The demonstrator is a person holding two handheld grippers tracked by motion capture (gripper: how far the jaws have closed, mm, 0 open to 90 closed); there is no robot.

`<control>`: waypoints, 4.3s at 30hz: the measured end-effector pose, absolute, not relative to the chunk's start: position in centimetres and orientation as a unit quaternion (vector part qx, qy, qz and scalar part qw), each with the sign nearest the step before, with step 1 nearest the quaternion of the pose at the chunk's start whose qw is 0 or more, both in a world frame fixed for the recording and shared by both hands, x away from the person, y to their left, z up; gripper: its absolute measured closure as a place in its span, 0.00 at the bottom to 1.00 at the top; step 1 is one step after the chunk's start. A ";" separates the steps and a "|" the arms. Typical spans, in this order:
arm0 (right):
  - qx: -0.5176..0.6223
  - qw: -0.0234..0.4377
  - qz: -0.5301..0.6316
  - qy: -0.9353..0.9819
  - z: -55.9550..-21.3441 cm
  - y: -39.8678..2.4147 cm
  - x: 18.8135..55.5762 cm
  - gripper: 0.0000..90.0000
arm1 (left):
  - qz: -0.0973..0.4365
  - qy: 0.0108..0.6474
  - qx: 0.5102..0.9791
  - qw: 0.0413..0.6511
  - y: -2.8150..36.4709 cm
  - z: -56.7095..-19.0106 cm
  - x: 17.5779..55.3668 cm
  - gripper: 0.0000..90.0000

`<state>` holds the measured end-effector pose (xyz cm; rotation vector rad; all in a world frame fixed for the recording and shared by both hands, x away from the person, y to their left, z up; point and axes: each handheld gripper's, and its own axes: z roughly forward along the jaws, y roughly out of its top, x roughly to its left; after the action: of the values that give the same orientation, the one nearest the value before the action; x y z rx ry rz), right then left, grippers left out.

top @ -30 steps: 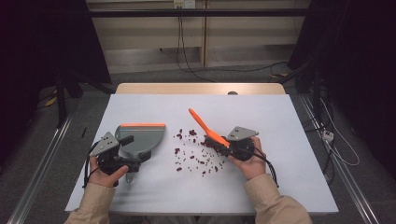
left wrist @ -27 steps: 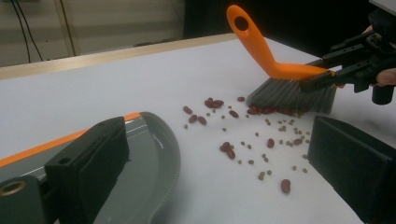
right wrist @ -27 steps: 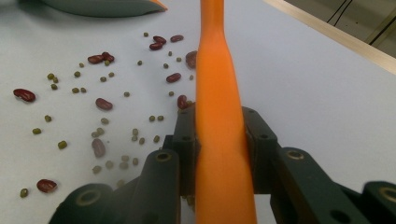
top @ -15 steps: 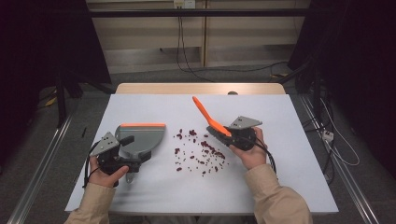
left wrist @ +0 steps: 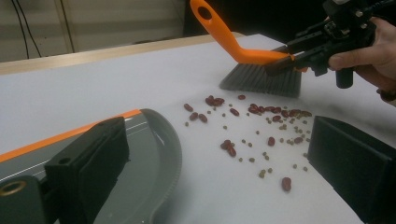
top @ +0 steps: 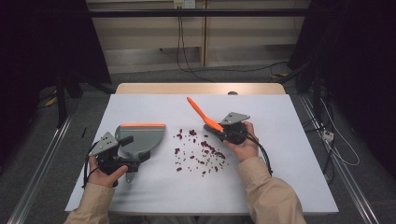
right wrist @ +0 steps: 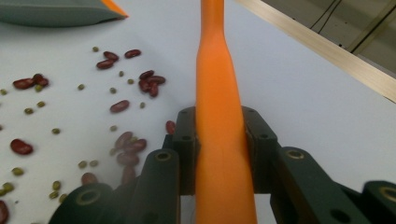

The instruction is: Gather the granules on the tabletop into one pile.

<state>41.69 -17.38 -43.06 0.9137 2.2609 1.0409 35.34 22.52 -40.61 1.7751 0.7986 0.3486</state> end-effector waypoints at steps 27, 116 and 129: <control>0.274 0.210 0.403 0.847 -42.7 -15.9 37.5 0.79 | 0.148 0.338 0.748 0.551 22.4 -40.5 35.2 0.06; 0.164 0.185 0.438 0.864 -42.4 -9.6 45.6 0.79 | 0.147 0.364 0.740 0.546 23.8 -41.1 35.7 0.06; 0.123 0.150 0.432 0.881 -43.1 -9.5 43.7 0.79 | 0.147 0.368 0.738 0.547 24.2 -41.2 35.7 0.06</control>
<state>43.73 -9.52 -43.05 0.3540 2.5298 1.2424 35.71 24.20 -41.18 1.7481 0.8721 0.3479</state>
